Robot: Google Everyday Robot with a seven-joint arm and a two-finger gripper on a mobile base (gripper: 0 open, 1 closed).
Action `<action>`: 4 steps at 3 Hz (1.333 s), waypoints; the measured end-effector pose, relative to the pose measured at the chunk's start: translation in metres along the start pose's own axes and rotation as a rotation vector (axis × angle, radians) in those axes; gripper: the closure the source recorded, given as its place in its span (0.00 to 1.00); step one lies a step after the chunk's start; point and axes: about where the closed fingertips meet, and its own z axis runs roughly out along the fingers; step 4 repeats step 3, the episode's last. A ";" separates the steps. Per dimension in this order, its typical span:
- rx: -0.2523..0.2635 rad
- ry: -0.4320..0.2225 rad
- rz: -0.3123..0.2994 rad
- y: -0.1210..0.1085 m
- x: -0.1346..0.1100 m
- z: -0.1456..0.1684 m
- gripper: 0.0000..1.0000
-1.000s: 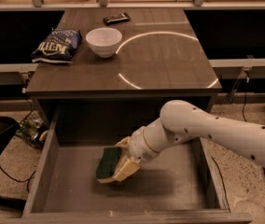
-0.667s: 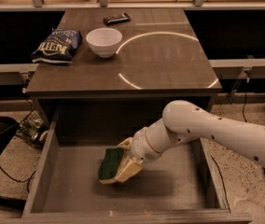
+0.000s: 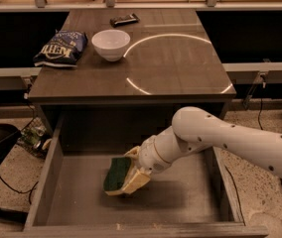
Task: Place sponge into top drawer
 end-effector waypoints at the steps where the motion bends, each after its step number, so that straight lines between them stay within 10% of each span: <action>1: -0.003 0.000 -0.001 0.001 0.000 0.001 0.04; 4: -0.005 0.000 -0.002 0.001 -0.001 0.002 0.00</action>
Offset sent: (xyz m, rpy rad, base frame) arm -0.0007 0.0009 -0.0005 0.0000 0.0012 0.0026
